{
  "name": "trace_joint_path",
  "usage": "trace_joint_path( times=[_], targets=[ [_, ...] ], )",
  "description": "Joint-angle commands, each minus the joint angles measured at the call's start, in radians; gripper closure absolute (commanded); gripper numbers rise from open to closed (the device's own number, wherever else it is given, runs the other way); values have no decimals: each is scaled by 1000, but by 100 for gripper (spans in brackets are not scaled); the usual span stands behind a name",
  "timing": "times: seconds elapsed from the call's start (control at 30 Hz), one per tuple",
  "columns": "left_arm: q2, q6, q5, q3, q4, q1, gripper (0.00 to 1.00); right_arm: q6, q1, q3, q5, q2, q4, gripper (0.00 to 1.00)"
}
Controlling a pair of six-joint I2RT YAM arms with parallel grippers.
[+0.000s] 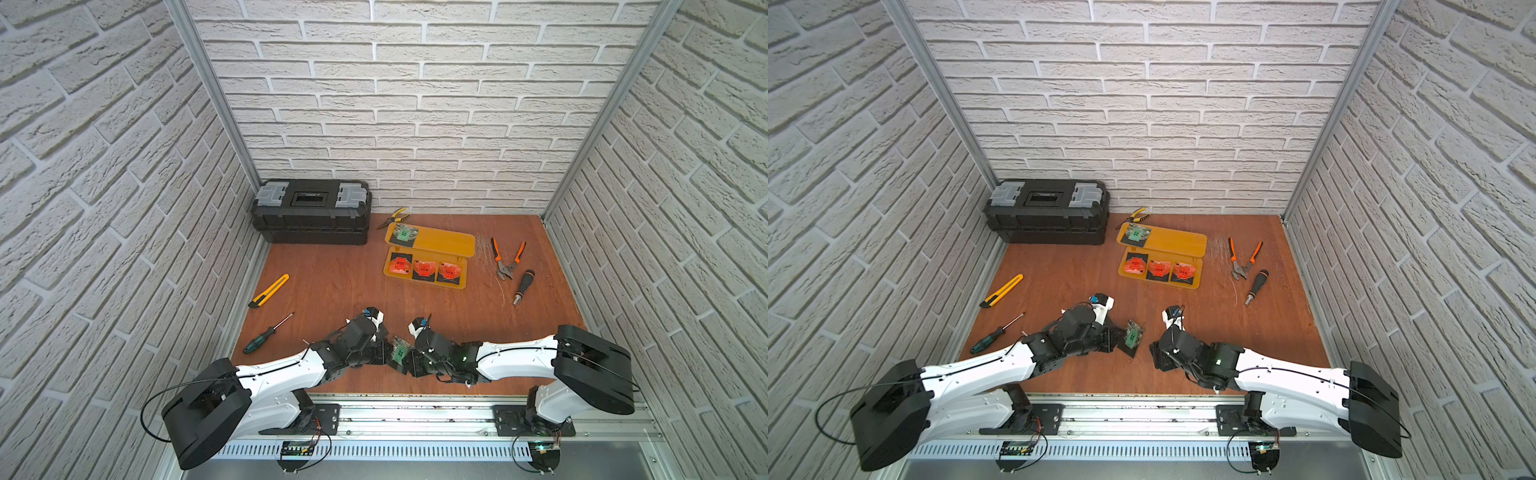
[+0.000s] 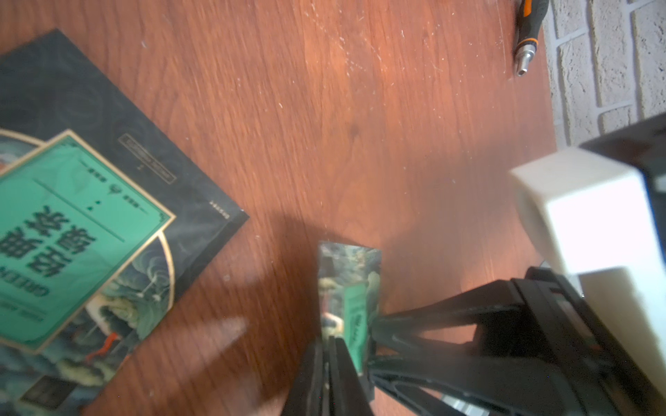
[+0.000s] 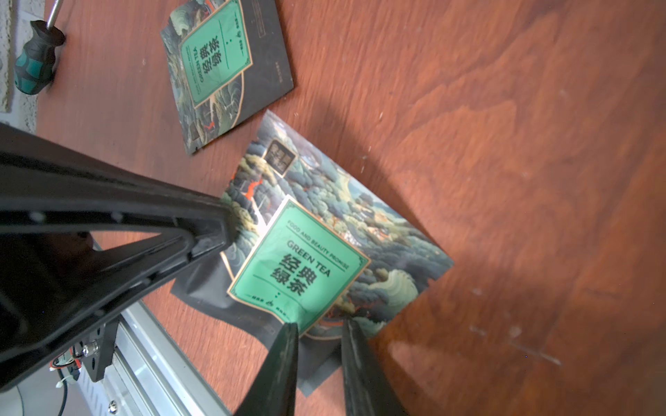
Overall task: Place the tea bags on the shelf by color
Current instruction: Pick up the tea bag from the center of the board.
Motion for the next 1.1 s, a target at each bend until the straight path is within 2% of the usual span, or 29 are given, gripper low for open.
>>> trace_joint_path(
  times=[0.0,0.13,0.37,0.67,1.07],
  targets=[
    [-12,4,-10,-13,3,6,94,2,-7,-22,7,3,-41,74],
    [-14,6,-12,-13,3,6,100,1,-7,-23,7,-4,-43,74],
    [-10,13,-16,-7,12,6,100,-17,-7,-27,18,-48,-55,71],
    [-12,41,-29,27,17,6,100,-71,-7,-25,89,-201,-175,61],
    [-22,76,-37,101,17,10,100,-121,-7,-28,288,-455,-431,40]
  ],
)
